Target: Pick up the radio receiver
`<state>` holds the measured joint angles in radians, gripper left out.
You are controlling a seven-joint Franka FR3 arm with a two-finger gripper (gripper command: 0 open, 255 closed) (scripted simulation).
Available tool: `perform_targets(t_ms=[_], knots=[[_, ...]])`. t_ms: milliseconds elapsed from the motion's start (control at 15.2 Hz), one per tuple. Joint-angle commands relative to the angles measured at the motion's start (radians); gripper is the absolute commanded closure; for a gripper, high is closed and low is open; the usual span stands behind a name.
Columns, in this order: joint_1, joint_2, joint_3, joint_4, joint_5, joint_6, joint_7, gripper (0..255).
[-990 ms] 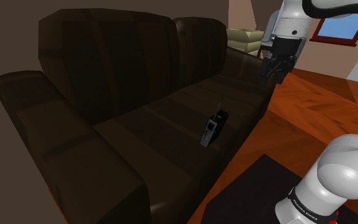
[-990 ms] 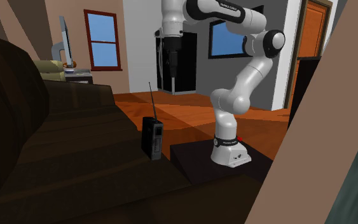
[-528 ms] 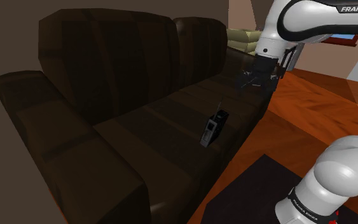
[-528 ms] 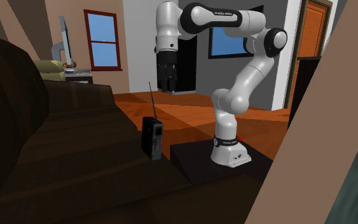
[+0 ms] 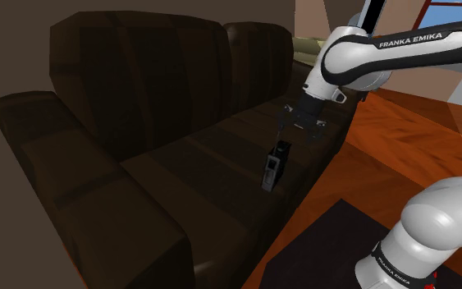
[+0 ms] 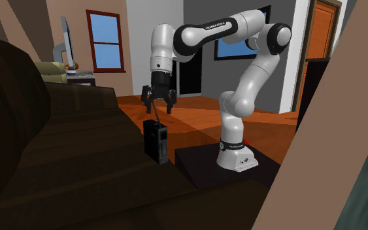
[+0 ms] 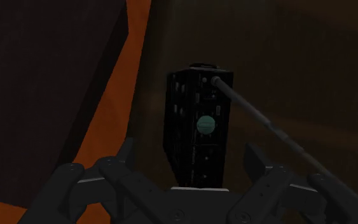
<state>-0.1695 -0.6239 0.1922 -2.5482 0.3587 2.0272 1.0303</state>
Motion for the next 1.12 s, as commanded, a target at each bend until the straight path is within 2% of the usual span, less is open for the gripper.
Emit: perform_targets(t_ms=[0, 462, 594, 660, 1056], knots=[[-0.013, 0.030, 0.023, -0.001, 0.036, 0.057, 0.081, 0], [-0.003, 0.067, 0.036, -0.077, 0.062, 0.168, 0.053, 0], [-0.003, 0.067, 0.037, -0.078, 0.062, 0.168, 0.053, 0], [-0.003, 0.066, 0.036, -0.079, 0.062, 0.168, 0.053, 255], [-0.004, 0.065, 0.035, -0.079, 0.062, 0.167, 0.051, 255]])
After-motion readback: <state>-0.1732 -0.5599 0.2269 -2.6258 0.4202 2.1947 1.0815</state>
